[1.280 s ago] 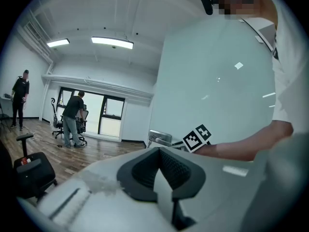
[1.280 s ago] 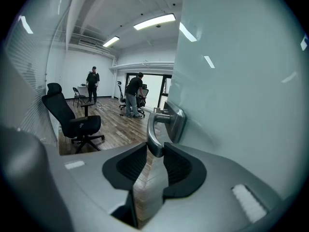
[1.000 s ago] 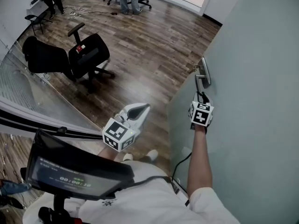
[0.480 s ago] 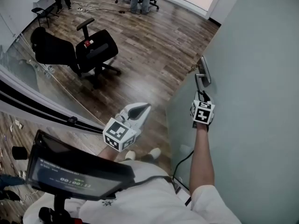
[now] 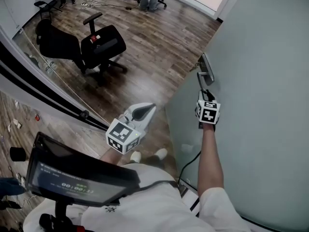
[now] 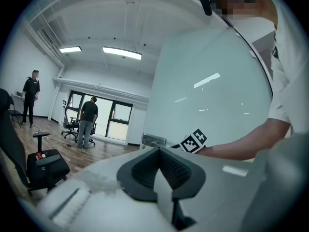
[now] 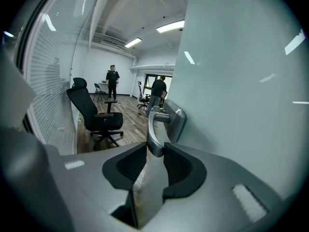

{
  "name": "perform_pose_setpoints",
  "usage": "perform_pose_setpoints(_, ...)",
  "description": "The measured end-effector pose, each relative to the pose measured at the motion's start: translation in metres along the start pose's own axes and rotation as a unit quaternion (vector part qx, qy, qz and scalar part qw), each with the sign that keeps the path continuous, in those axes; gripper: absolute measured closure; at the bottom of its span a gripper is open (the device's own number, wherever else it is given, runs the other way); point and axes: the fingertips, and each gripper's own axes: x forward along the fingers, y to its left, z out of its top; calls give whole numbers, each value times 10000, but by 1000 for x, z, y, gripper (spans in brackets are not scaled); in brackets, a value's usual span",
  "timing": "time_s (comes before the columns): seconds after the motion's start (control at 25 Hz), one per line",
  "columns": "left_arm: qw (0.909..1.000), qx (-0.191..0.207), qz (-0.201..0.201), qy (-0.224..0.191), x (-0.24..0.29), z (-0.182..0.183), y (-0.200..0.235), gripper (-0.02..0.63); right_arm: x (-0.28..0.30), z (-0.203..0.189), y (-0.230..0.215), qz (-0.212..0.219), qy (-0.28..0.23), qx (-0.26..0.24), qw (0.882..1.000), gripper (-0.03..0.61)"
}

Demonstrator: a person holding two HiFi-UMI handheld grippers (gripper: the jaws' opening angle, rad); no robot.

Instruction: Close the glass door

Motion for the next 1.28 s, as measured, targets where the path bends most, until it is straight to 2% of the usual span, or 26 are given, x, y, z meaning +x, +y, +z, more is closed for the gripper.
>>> perform_pose_setpoints(0.24, 10000, -47, 4, 38, -4, -6, 1, 612, 0, -3, 18, 219, -2, -44, 9997, 462)
perform_pose_setpoints(0.56, 9997, -94, 232, 71, -13, -16, 16, 612, 7, 0, 59, 555, -115, -221, 9981, 462)
perform_pose_setpoints(0.72, 9988, -101, 476, 29, -21, -10, 17, 612, 8, 4, 81, 724, -124, -268, 9969, 463)
perform_pose_setpoints(0.96, 9961, -135, 873, 6, -47, -6, -5, 612, -11, 11, 105, 950, -213, -356, 9946, 463)
perform_pose_setpoints(1.12, 9924, -189, 1215, 34, -77, -23, -24, 612, -27, -2, 125, 1139, -264, -401, 9923, 463)
perform_pose_setpoints(1.28, 9885, -118, 1508, 14, -117, -8, -52, 612, -65, 7, 143, 1275, -323, -453, 9903, 464)
